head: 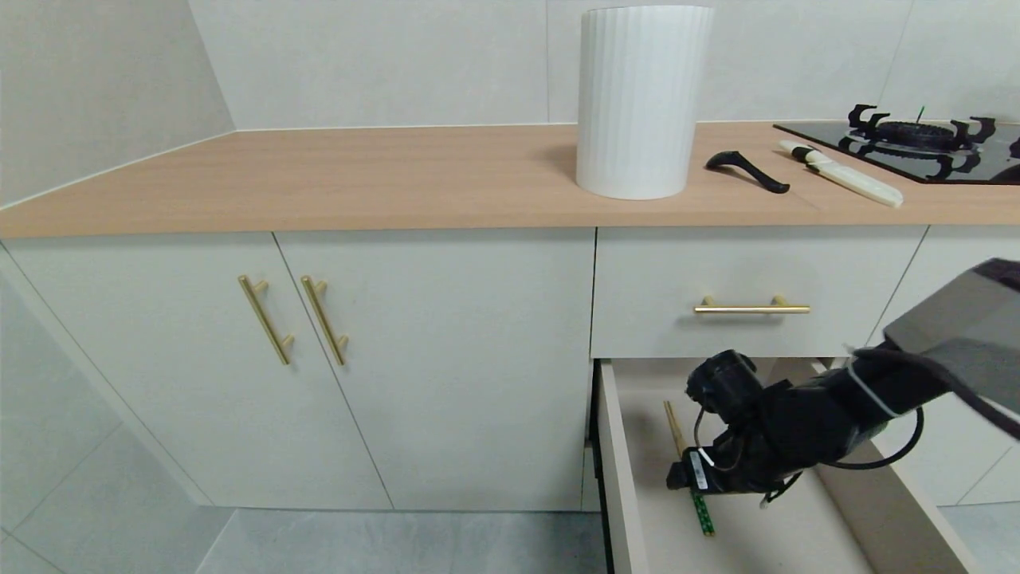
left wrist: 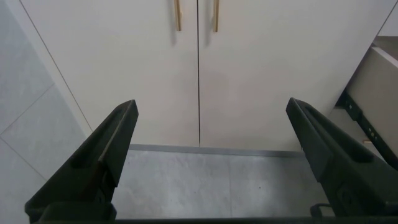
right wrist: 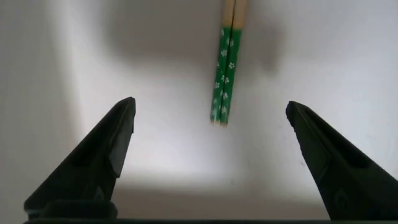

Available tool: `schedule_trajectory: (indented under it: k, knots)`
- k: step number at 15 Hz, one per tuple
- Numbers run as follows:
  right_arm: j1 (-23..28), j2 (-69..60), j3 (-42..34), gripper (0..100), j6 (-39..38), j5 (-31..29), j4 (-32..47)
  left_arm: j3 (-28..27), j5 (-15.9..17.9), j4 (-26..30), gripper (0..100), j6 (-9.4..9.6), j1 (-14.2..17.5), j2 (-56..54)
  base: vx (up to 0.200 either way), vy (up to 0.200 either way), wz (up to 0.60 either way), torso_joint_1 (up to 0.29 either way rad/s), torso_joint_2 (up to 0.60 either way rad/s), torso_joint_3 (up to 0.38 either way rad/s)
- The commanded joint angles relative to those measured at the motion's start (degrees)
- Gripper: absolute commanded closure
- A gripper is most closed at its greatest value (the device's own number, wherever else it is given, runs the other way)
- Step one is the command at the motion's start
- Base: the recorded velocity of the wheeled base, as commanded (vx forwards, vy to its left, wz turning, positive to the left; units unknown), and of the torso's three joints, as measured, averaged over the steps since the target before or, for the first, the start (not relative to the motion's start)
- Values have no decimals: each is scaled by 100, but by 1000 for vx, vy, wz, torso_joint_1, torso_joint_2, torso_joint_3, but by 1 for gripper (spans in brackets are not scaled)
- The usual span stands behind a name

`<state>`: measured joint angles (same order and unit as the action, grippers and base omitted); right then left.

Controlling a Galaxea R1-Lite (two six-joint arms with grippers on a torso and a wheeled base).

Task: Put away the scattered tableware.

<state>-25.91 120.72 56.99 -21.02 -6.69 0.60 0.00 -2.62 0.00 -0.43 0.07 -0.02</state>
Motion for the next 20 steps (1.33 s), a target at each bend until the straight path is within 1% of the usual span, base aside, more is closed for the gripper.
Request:
schedule_trajectory:
  k: [1,3,6,8,9,12,17,20]
  knots:
    - [-2,-1657,-224,0,36,10,248,0,-2,0,0,-1,1,2,0,0,0,0,0,0]
    - [15,-2378,-241,0,124,1,556,0,-2,0,0,-1,1,2,0,0,0,0,0,0]
    - [209,-3231,-364,0,581,-34,538,0,-2,0,0,-1,1,2,0,0,0,0,0,0]
    - [288,-3547,-355,0,616,-51,538,0,-2,0,0,-1,1,2,0,0,0,0,0,0]
    - [384,-3793,-355,0,783,-78,538,0,-2,0,0,-1,1,2,0,0,0,0,0,0]
    - [543,-4066,-355,0,959,-95,520,0,-2,0,0,-1,1,2,0,0,0,0,0,0]
    - [551,-4066,-355,0,977,-95,520,0,-2,0,0,-1,1,2,0,0,0,0,0,0]
    - [551,-4048,-355,0,1056,-218,520,0,-2,0,0,-1,1,2,0,0,0,0,0,0]
